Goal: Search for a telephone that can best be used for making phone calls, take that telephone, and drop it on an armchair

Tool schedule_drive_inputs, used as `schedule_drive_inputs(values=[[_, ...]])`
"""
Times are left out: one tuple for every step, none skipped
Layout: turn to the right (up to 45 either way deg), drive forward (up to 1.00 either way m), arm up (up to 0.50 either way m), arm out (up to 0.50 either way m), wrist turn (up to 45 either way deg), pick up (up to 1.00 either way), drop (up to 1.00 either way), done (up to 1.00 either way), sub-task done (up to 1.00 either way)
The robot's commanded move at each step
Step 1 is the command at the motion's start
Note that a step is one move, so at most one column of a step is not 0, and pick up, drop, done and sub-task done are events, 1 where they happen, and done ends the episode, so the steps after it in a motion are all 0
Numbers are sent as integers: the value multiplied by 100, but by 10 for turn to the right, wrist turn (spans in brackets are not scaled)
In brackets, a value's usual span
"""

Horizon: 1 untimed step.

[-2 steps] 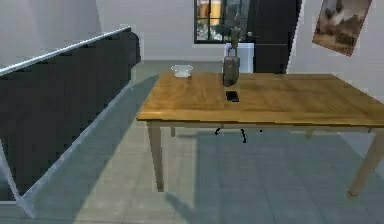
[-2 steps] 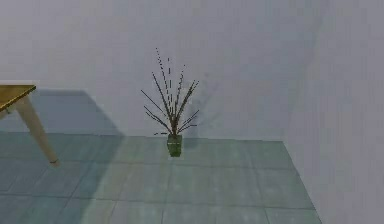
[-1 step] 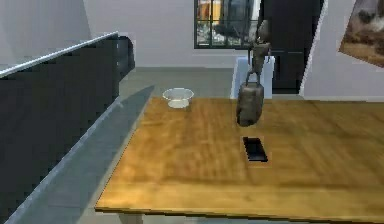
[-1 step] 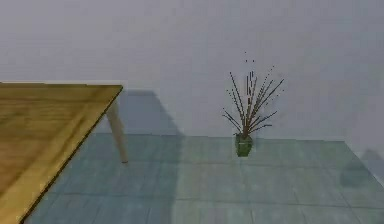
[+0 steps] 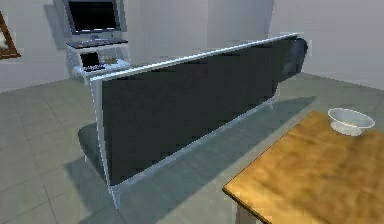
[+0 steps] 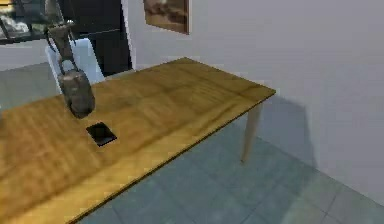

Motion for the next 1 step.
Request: schedule_drive_inputs(values=[[-240,0,0,0,0,0,0,0,0]])
